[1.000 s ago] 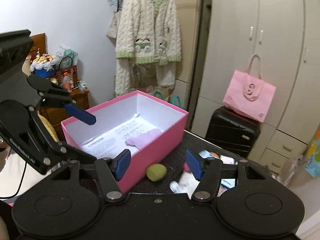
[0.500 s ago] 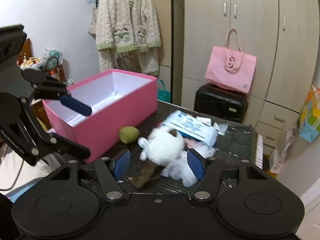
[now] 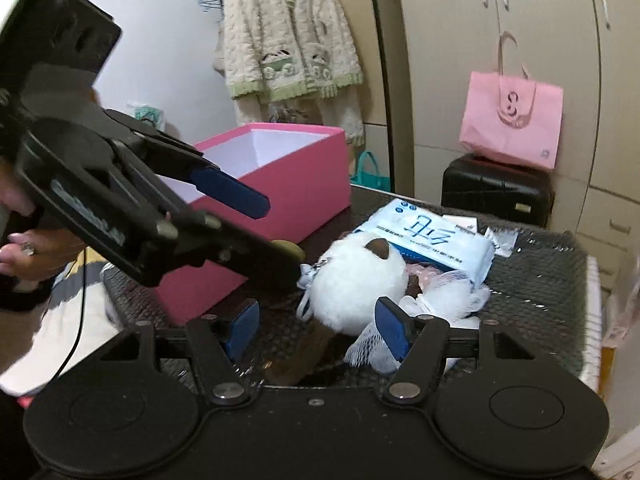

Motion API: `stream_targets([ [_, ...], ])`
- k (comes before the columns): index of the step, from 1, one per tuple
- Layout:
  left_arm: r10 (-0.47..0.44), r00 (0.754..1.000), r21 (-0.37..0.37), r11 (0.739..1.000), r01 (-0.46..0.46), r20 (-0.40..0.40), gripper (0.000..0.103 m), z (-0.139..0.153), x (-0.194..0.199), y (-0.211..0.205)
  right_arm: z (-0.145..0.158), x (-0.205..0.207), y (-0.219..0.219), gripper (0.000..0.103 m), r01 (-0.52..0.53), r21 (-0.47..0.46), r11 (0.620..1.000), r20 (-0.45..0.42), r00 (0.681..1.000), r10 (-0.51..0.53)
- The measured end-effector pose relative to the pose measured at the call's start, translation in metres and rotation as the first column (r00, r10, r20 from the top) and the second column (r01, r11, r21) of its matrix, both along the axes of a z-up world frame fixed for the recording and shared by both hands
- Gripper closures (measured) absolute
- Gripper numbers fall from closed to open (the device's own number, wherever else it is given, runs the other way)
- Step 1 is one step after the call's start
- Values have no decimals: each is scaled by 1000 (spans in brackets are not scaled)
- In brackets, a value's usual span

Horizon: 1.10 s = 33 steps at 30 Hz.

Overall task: Organize soft objects
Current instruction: 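Move the left tool back to the white plush cat and grasp it, then lift the white plush cat with the left tool into the pink box and release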

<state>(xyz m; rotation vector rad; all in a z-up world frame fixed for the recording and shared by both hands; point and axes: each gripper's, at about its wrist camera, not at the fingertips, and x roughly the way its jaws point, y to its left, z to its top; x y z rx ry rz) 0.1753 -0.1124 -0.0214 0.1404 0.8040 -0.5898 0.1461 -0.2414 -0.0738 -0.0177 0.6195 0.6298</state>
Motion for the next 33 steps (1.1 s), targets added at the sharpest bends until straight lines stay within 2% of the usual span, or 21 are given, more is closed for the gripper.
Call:
stream_targets([
  [4,16,999,-35,999,-18,-41,23,-13,17,-8,-14,15,10,33,47,1,999,14,999,-47],
  [8,61,997,-22,998,-62,-43,24,-28,31,-17,-24,23,18,32,96,-31,995,30,995,-95],
  [13,105,993,-13,994,-106,-57,23,-42,42,-17,-35,26,28,32,98,-116,988,35,995,-95],
  [16,116,989,-23,993,-119,-97,23,-51,47,-16,-38,28,30,30,95,-120,988,26,995,-93],
  [20,130,987,4,992,-130,-91,24,-59,46,-20,-43,30,37,27,100,-153,983,36,995,-96],
  [23,130,982,-25,991,-135,-137,25,-66,43,-19,-48,28,44,26,113,-193,975,66,993,-102],
  [25,146,981,-45,987,-153,-127,27,-68,40,-17,-50,26,47,26,125,-208,970,88,990,-108],
  [29,153,983,-65,985,-160,-101,33,-68,32,-11,-48,22,45,38,154,-201,967,109,985,-134],
  [33,141,985,-90,985,-151,-102,33,-66,23,-9,-43,15,41,38,158,-173,972,101,985,-143],
])
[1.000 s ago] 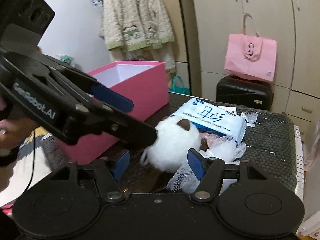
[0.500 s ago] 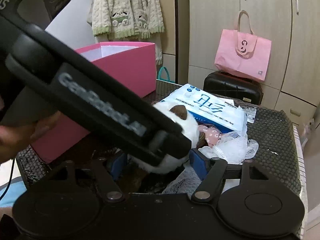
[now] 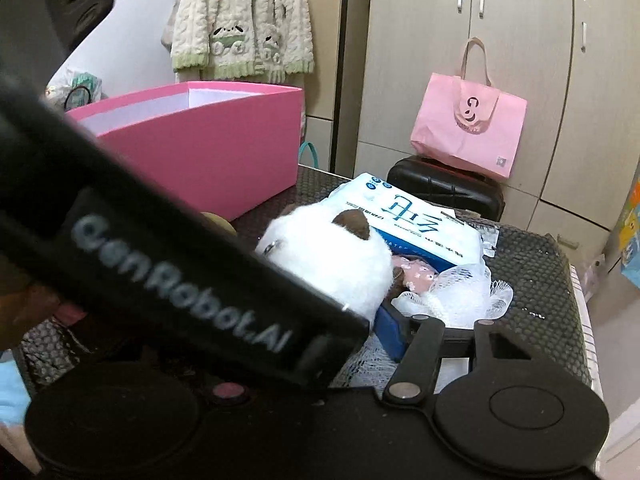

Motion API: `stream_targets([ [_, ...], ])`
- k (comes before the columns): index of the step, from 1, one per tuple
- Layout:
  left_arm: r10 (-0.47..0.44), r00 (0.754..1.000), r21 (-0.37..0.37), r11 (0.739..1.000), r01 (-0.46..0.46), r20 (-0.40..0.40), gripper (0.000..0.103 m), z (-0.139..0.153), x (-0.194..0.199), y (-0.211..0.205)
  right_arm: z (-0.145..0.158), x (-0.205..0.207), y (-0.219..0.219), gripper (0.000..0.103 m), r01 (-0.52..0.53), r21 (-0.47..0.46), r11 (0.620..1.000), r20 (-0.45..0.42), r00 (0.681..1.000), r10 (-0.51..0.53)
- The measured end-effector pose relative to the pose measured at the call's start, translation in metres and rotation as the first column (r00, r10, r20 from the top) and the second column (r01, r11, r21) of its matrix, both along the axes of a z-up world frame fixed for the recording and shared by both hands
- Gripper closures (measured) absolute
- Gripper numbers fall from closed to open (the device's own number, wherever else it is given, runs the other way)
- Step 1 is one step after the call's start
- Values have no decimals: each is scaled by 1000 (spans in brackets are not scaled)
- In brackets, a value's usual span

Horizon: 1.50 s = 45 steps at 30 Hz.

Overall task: Organize soft objects
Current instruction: 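Lift the white plush cat with the left tool into the pink box and release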

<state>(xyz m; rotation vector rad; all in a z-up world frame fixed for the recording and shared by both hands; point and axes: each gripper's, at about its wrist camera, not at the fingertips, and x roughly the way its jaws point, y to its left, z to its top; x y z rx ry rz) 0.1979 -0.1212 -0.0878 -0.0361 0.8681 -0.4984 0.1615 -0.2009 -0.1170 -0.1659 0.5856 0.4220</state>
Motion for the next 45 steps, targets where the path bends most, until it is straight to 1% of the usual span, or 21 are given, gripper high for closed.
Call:
stream_targets([
  [3,2,1000,4,1000,-2,24,33,4,-10,0,4,-9,0,38,-2,-6,1000,16,1000,2],
  [10,4,997,15,1000,-5,76,33,15,-34,6,15,-33,11,38,-11,-34,999,85,996,14],
  [17,2,994,16,1000,-3,108,33,20,-57,13,20,-63,19,38,-2,-46,999,120,993,8],
  [25,-11,993,22,1000,8,121,33,17,-88,22,18,-88,22,38,18,15,1000,93,995,-20],
  [34,-14,994,-1,1000,14,106,33,14,-123,45,27,-117,45,38,30,27,999,49,998,-31],
  [37,-24,995,-11,1000,25,100,33,20,-131,52,32,-123,52,38,29,17,999,38,999,-29],
  [40,-43,995,-23,999,45,95,33,29,-140,61,44,-134,60,38,21,-1,1000,37,999,-21],
  [42,-58,994,-23,998,60,93,33,36,-146,65,46,-139,67,38,13,-14,1000,45,999,-12],
  [45,-80,993,-17,996,82,92,33,47,-155,74,58,-147,73,38,-1,-23,1000,52,999,2],
])
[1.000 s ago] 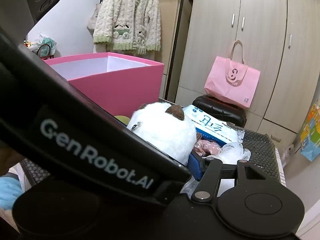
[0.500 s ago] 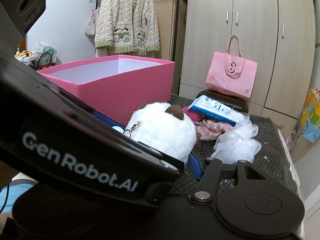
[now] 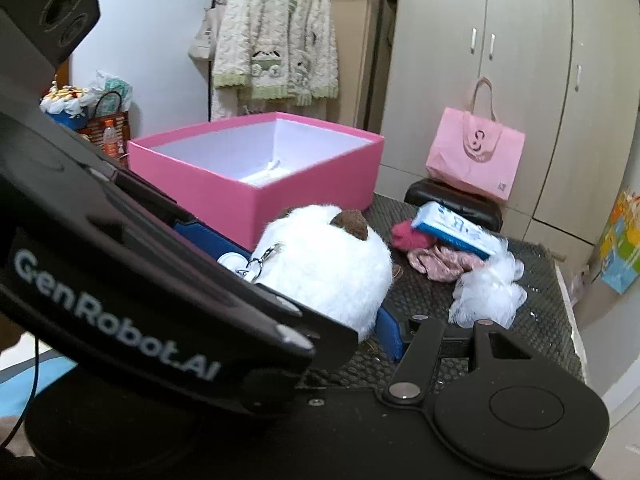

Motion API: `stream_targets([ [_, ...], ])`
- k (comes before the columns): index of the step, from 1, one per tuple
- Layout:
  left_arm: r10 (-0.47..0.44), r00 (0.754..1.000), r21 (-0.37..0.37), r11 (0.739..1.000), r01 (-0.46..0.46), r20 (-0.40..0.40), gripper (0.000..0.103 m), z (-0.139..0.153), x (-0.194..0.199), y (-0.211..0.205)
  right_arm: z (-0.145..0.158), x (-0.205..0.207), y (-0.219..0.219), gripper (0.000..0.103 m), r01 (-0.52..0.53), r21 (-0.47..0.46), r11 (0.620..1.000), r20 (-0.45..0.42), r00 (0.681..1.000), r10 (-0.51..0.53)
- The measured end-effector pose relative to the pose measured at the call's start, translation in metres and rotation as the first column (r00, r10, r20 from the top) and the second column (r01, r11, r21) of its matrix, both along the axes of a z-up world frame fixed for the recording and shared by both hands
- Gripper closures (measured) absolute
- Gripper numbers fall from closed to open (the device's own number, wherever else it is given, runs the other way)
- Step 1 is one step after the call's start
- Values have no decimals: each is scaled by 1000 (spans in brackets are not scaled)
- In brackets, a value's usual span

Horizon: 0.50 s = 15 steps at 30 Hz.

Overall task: Organize soft objects
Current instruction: 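Lift the white plush cat with the left tool into the pink box and release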

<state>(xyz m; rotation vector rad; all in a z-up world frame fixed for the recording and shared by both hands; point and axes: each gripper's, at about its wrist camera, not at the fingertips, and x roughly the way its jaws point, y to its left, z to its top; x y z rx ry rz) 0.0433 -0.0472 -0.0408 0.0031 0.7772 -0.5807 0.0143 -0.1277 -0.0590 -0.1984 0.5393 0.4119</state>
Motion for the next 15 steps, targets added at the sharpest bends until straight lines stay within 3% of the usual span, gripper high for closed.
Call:
stream_targets([
  [7,-7,1000,32,999,6,27,33,26,-19,23,24,-16,24,38,-54,-1,999,29,998,54],
  [15,61,987,14,998,-64,151,32,57,-34,55,55,-13,53,38,-131,-3,991,118,984,130],
])
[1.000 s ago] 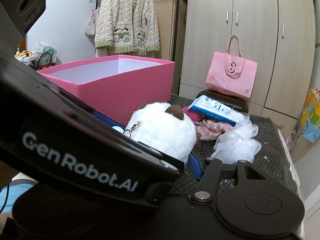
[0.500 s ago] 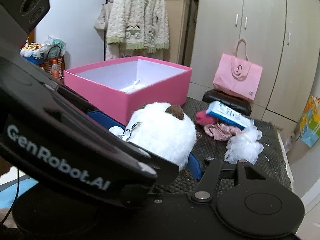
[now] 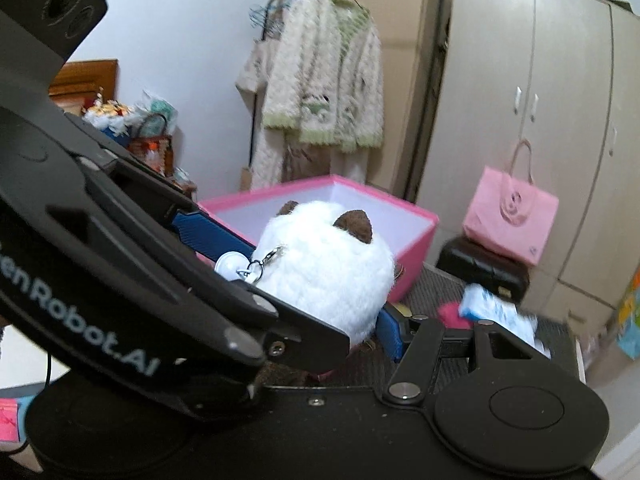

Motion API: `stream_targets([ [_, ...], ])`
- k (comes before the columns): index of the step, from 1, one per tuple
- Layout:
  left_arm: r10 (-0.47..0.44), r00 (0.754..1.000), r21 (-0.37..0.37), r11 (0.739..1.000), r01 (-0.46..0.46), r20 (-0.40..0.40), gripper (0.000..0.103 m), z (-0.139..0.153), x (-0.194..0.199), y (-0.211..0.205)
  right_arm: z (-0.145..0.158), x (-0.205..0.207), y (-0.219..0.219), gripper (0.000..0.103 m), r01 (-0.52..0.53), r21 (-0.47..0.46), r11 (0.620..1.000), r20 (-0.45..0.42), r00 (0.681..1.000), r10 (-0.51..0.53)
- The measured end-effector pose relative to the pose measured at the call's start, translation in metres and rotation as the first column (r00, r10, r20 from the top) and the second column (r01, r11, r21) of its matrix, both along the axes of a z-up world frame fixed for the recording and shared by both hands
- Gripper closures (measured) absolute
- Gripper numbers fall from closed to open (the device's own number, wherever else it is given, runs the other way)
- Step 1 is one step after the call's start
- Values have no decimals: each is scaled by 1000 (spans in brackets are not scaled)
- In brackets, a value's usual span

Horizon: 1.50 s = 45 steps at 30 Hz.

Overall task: Organize soft objects
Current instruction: 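Lift the white plush cat with the left tool into the pink box and release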

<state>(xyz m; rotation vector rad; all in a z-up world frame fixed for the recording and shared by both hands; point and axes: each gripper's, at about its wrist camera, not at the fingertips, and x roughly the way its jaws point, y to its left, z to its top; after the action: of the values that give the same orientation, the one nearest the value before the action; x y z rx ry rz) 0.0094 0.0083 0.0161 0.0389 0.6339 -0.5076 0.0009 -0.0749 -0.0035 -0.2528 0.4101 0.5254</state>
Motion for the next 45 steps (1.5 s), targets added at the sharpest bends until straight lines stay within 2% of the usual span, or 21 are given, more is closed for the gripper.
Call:
stream_targets([
  [6,59,997,-28,998,-57,54,32,17,14,23,17,32,16,37,-44,57,997,-8,999,44],
  [13,99,994,-64,993,-95,55,32,26,51,50,26,76,37,37,-64,77,995,-36,997,67],
  [19,126,992,-96,988,-124,14,32,18,91,64,21,115,51,37,-52,77,996,-89,994,59],
  [26,119,988,-137,982,-132,-98,32,-11,138,73,-3,155,61,37,-5,41,999,-184,983,12],
  [32,87,976,-181,976,-124,-198,32,-36,161,75,-17,166,62,36,26,-41,999,-224,974,-35],
  [36,76,970,-184,976,-121,-232,32,-45,164,73,-22,165,63,35,26,-86,996,-230,972,-45],
  [41,101,967,-191,970,-148,-233,29,-44,161,76,-21,163,60,30,43,-100,994,-229,971,-65],
  [45,139,974,-160,973,-168,-178,25,-33,148,79,-18,150,57,27,58,-120,991,-185,979,-80],
])
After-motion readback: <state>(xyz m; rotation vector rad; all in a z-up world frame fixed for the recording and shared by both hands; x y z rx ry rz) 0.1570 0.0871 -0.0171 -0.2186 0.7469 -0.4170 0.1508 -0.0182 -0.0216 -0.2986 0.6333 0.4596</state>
